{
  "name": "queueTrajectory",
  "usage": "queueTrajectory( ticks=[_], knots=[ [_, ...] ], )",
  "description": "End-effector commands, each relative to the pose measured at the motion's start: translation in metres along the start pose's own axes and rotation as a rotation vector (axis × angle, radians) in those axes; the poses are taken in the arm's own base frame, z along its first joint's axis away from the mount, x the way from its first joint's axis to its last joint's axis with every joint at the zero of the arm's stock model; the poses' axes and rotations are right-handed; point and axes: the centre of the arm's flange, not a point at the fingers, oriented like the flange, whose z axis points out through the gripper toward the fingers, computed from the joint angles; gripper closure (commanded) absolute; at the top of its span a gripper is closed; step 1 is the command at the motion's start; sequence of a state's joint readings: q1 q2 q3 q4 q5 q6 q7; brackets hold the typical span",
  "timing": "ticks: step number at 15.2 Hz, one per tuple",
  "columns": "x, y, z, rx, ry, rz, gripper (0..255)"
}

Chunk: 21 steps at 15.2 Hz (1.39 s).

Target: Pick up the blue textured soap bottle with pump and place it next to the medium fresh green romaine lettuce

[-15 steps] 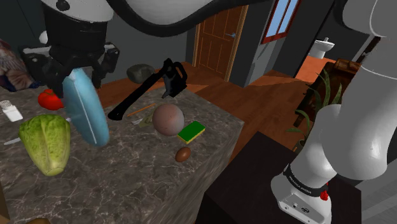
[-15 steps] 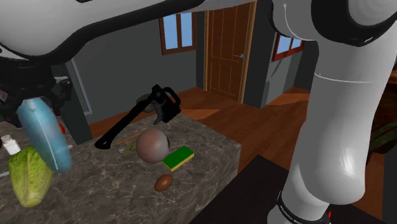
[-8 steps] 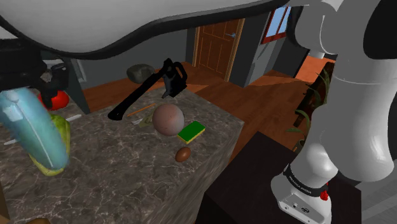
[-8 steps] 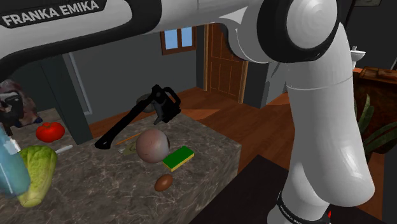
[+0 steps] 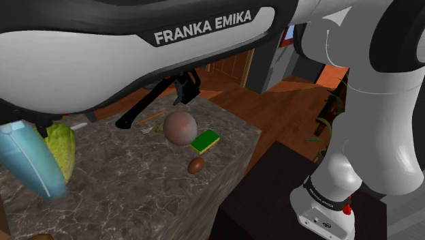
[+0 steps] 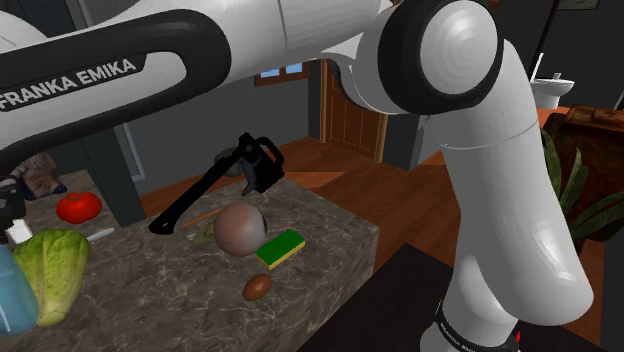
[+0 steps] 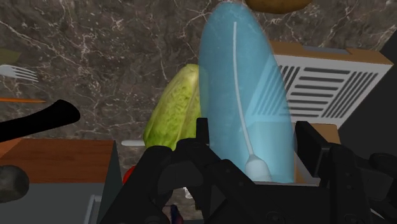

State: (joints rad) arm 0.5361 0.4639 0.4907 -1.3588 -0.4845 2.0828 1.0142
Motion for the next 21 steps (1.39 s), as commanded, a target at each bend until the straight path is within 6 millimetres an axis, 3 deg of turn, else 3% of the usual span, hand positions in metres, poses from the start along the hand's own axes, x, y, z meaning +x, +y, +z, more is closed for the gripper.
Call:
queueTrajectory(
  ticks=[1,21],
  knots=[
    [-0.004,0.001,0.009,0.001,0.001,0.0,255],
    [-0.044,0.013,0.106,0.001,0.001,0.0,255]
  ],
)
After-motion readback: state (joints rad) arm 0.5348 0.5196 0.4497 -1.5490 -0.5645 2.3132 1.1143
